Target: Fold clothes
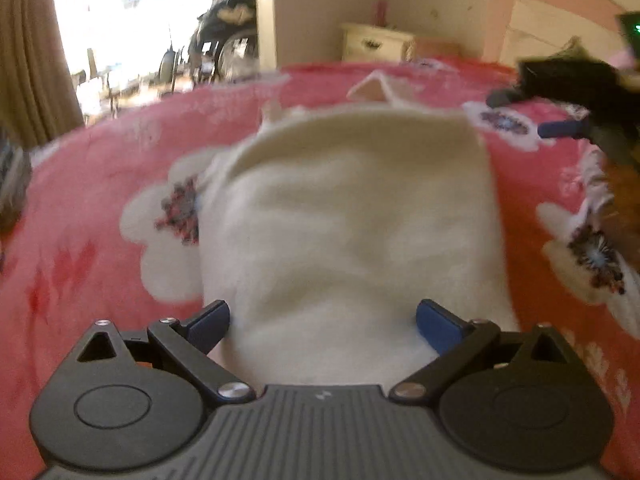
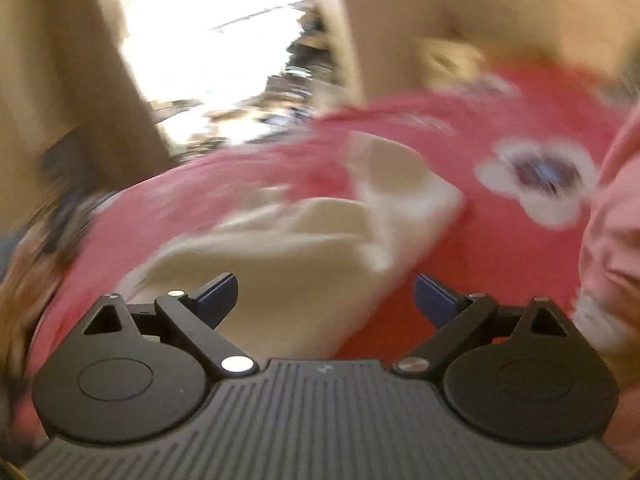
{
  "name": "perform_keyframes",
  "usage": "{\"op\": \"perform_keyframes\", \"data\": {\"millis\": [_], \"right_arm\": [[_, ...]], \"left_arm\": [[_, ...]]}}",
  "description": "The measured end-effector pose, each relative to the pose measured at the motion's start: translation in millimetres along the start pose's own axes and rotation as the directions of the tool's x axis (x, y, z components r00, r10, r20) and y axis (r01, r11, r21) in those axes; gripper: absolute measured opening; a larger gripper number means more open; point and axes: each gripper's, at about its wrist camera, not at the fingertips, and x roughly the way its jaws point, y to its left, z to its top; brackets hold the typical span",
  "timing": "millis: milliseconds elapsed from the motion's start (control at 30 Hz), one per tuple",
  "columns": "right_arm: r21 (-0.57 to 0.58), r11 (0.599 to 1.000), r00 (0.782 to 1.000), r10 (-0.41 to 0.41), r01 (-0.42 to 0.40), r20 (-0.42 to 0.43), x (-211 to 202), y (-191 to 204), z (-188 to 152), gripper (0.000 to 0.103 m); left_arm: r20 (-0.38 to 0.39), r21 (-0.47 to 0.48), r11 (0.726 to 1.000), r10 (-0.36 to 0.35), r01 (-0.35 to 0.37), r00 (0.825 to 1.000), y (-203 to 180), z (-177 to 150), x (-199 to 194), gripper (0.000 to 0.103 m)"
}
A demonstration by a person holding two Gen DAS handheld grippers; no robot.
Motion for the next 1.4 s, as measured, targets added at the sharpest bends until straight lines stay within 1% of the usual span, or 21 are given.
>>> {"op": "perform_keyframes", "data": {"millis": [67,133,200,267,300,333,433,533,633,700,800,867,967,1000,1067,1167,1200,1300,1333,1367,1400], "right_arm": [[0.115,0.992,0.998,-0.055,0.059,-0.033,37.7,-18.8,11.9,0.094],[0.202,0.978,0.995,-0.039,0.057,-0.092,70.3,-30.5,9.5,0.093],[0.277,0.959,0.99,-0.017,0.056,-0.143,96.5,-39.8,4.0,0.073],[0.341,0.938,0.987,-0.012,0.066,-0.16,105.5,-46.2,0.0,0.025],[0.371,0.927,0.988,0.005,0.054,-0.155,103.4,-48.0,-1.0,0.019],[0.386,0.922,0.991,0.018,0.035,-0.133,97.9,-47.5,-1.2,0.017],[0.357,0.93,0.993,0.112,-0.089,-0.046,66.0,-33.5,4.3,0.014],[0.285,0.927,0.968,0.249,-0.242,0.012,20.0,-4.6,8.7,0.014],[0.158,0.909,0.921,0.388,-0.386,0.016,-31.1,36.5,-2.4,0.013],[0.079,0.882,0.884,0.467,-0.465,-0.012,-65.2,62.8,-20.3,0.012],[0.013,0.83,0.828,0.557,-0.557,-0.071,-113.2,87.8,-54.3,0.012],[-0.015,0.797,0.793,0.598,-0.603,-0.12,-143.3,89.4,-80.9,0.012],[-0.047,0.781,0.766,0.596,-0.623,-0.243,-184.1,86.7,-117.0,0.012],[-0.066,0.784,0.763,0.576,-0.617,-0.292,-193.4,84.9,-129.2,0.012],[-0.106,0.8,0.762,0.511,-0.591,-0.397,-204.3,78.5,-156.0,0.011],[-0.152,0.827,0.746,0.389,-0.541,-0.54,-209.3,67.5,-200.8,0.01],[-0.178,0.828,0.736,0.348,-0.532,-0.581,-209.9,65.5,-214.0,0.01],[-0.218,0.82,0.646,0.223,-0.529,-0.73,-206.8,60.9,-240.1,0.012],[-0.226,0.819,0.633,0.202,-0.528,-0.747,-209.1,56.8,-238.4,0.013],[-0.228,0.816,0.63,0.2,-0.531,-0.751,-213.3,51.0,-231.9,0.013],[-0.217,0.823,0.641,0.216,-0.525,-0.736,-216.5,43.1,-218.4,0.013]], "left_arm": [[-0.044,-0.078,0.996,-0.039,0.035,0.998,12.7,-6.8,12.2,0.103],[-0.072,-0.15,0.986,-0.083,0.071,0.994,24.5,-9.6,20.9,0.103],[-0.078,-0.18,0.979,-0.11,0.094,0.991,30.9,-12.3,26.4,0.103],[-0.069,-0.174,0.98,-0.112,0.098,0.991,31.1,-14.8,28.2,0.103],[-0.061,-0.164,0.982,-0.107,0.096,0.992,29.9,-16.0,28.0,0.103],[-0.054,-0.162,0.982,-0.103,0.093,0.993,29.4,-17.0,28.0,0.103],[-0.044,-0.177,0.98,-0.098,0.089,0.994,30.1,-18.4,27.8,0.103],[-0.04,-0.192,0.978,-0.088,0.078,0.995,29.6,-19.0,21.9,0.103],[-0.024,-0.203,0.977,-0.077,0.071,0.997,33.6,-24.1,5.6,0.102],[-0.013,-0.214,0.975,-0.066,0.062,0.998,40.0,-27.6,-8.8,0.101],[0.011,-0.22,0.975,-0.04,0.042,0.999,52.4,-33.3,-37.3,0.1],[0.039,-0.205,0.979,-0.008,0.015,0.999,58.5,-34.3,-57.2,0.099],[0.095,-0.203,0.979,0.038,-0.018,0.995,67.2,-28.7,-82.5,0.099],[0.115,-0.219,0.975,0.043,-0.017,0.992,70.3,-25.3,-89.5,0.099],[0.155,-0.261,0.965,0.044,-0.002,0.987,74.2,-17.6,-101.0,0.099],[0.204,-0.299,0.954,0.031,0.032,0.978,73.0,-5.5,-107.2,0.099],[0.203,-0.29,0.956,0.015,0.045,0.979,67.7,-1.8,-104.8,0.099],[0.151,-0.199,0.978,-0.031,0.062,0.988,40.6,9.9,-80.4,0.099],[0.126,-0.16,0.986,-0.029,0.049,0.992,29.8,11.9,-68.5,0.099],[0.101,-0.121,0.992,-0.021,0.033,0.995,19.5,12.9,-56.5,0.099],[0.072,-0.091,0.996,-0.004,0.011,0.997,11.1,11.2,-44.7,0.099]]}}
